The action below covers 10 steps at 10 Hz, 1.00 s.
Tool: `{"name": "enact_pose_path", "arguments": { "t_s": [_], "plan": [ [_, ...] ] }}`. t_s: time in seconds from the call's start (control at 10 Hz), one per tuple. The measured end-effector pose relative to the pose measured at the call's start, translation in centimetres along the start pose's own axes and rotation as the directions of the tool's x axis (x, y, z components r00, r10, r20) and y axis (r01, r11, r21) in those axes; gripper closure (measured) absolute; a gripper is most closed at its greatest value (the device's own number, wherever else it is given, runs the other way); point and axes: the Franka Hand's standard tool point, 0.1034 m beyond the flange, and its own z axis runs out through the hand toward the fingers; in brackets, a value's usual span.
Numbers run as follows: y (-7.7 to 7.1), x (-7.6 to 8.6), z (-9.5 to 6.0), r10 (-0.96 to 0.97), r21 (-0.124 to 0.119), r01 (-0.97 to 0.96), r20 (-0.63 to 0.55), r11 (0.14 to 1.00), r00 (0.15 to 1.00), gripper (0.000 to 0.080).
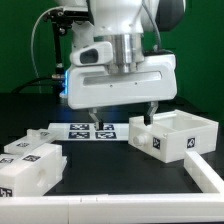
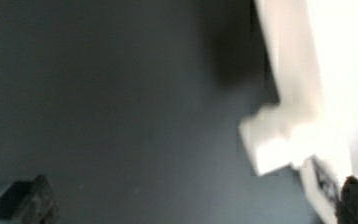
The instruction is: Assemble cabinet
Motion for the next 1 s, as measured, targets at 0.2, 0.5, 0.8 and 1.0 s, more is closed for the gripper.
{"name": "enact_pose_path", "arguments": {
  "t_s": [0.2, 0.5, 0.8, 1.0],
  "plan": [
    [-0.2, 0.0, 0.1, -0.035, 0.002, 0.035, 0.005, 0.999, 0.999, 0.0002],
    [-4.9, -1.0, 0.8, -0.142, 0.011, 0.142, 0.014, 0.99, 0.99, 0.0002],
    [-4.7, -1.1, 0.9, -0.138, 0.012, 0.138, 0.017, 0.99, 0.99, 0.0002],
    [-4.4, -1.6, 2.1, -0.138, -0.003, 0.138, -0.003, 0.99, 0.99, 0.0002]
  ]
}}
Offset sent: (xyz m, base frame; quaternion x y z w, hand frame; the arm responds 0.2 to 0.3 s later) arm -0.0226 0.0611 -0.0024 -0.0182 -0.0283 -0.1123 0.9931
